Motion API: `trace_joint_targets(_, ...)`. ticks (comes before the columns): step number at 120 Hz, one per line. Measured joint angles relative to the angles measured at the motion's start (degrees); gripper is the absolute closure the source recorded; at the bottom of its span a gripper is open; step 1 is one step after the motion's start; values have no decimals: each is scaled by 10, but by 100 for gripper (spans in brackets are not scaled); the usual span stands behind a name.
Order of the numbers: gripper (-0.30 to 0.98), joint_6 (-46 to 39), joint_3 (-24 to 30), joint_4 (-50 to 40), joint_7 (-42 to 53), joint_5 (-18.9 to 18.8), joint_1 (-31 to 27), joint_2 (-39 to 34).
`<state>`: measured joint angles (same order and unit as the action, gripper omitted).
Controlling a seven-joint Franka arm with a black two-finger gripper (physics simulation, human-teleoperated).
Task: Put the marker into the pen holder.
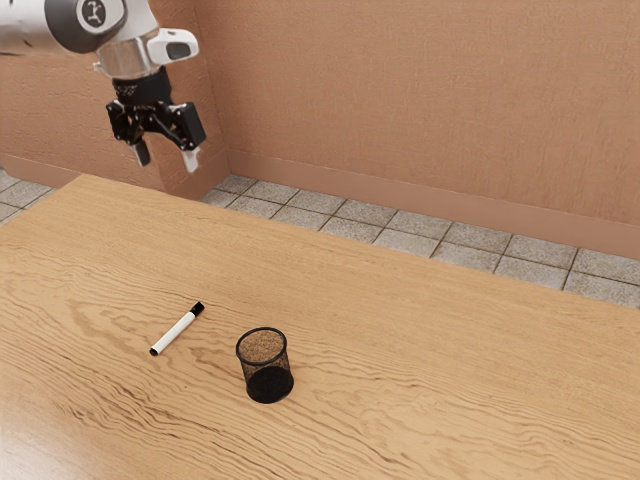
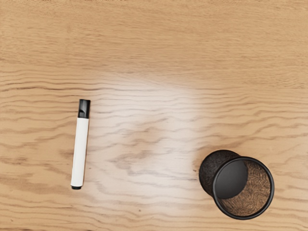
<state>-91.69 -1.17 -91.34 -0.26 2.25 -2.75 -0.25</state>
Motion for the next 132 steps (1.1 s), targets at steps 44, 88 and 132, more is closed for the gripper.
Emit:
trace_joint_targets(44, 0, -125, -97, -167, -10, -24, 46, 81)
trace_joint_targets(88, 3, -329, -101, -204, 4, 19, 37, 201)
trace_joint_targets(132, 22, -406, -99, -201, 144, 55, 13, 249)
